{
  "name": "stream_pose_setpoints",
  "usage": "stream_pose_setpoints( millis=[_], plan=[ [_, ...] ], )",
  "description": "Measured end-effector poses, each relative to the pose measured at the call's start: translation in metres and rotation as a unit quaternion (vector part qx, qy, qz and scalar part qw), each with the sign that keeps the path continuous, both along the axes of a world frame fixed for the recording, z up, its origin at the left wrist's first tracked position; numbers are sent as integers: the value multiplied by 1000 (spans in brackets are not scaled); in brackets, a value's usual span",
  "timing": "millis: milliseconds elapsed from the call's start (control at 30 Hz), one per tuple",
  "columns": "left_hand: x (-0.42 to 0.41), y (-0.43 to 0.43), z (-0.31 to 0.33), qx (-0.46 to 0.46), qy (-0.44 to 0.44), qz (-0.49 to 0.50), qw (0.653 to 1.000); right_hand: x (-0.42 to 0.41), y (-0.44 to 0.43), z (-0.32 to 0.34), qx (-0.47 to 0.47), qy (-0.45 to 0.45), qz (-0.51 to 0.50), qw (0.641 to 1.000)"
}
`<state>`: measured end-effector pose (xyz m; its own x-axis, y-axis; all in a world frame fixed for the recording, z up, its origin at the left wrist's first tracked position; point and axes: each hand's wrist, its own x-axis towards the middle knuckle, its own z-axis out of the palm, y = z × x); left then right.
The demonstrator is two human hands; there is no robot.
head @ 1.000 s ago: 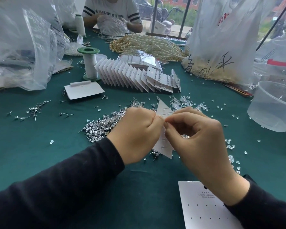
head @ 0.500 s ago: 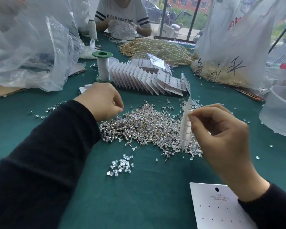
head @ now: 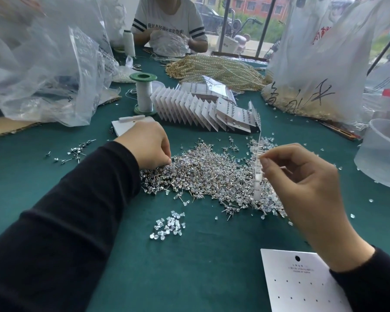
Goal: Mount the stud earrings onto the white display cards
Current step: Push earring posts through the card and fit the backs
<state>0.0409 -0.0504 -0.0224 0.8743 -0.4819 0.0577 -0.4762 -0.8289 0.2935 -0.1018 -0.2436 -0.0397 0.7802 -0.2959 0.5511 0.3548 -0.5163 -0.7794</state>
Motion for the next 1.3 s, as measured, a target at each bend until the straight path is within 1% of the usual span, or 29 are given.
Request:
stream_pose_setpoints(
  millis=[133,233,267,300,333,367,433,533,567,600,667,833,1000,1200,1300],
  plan=[
    [-1,1,1,-2,59,-12,998,0,-2,0,56,32,4,998],
    [0,2,1,-8,55,-18,998,-1,-2,2,96,51,8,994],
    [0,2,2,-30,47,-19,998,-1,-1,4,135,63,21,989],
    [-1,3,4,-68,45,-22,996,-1,-1,6,194,79,46,977],
    [-2,3,7,-125,56,-32,990,-1,-1,8,265,99,78,956],
    [-5,3,10,-196,88,-53,975,0,-2,9,335,119,110,928],
    [-18,-2,15,-319,170,-129,924,1,-4,10,431,152,157,876],
    [-37,-16,15,-406,204,-233,860,0,-2,12,504,167,212,820],
    [-43,-22,14,-421,209,-255,845,-1,0,12,513,169,230,810],
    [-48,-27,12,-432,211,-269,835,-2,1,12,507,173,248,807],
    [-53,-34,8,-451,211,-274,823,-4,2,11,476,193,269,815],
    [-56,-41,2,-461,218,-262,819,-1,6,9,457,230,261,819],
    [-58,-41,2,-462,231,-260,816,-1,7,9,449,238,243,827],
    [-59,-41,1,-473,290,-252,793,-3,8,10,454,214,227,835],
    [-59,-42,-1,-472,315,-250,785,-3,9,9,454,217,209,839]
  ],
)
